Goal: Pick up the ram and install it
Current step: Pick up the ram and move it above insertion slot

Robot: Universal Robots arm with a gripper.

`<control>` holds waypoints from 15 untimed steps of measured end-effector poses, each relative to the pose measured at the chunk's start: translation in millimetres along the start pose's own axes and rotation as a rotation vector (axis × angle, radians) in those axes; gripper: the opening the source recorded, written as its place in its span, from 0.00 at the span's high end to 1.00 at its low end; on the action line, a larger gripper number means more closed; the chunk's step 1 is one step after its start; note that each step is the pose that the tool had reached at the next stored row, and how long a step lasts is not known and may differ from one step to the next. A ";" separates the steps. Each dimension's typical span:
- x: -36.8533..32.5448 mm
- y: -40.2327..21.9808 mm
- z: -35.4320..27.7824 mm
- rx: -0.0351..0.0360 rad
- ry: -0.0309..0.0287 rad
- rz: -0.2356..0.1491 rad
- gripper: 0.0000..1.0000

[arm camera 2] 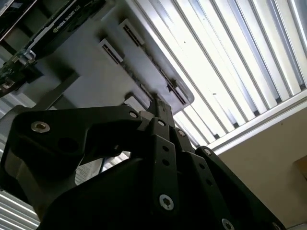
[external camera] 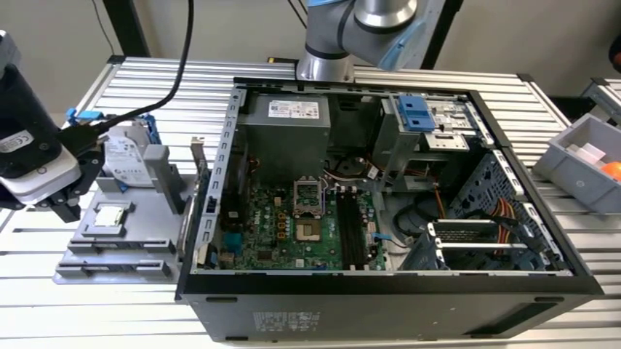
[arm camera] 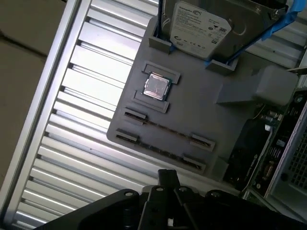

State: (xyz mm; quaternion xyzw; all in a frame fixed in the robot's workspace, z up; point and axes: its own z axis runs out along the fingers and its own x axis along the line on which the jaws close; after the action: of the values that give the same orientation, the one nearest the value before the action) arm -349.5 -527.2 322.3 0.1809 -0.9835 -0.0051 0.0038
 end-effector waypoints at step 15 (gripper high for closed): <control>-0.1 0.2 0.0 0.0035 -0.0079 -0.052 1.00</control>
State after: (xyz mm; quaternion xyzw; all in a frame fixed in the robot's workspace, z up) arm -349.4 -527.1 322.2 0.2064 -0.9785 -0.0042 -0.0006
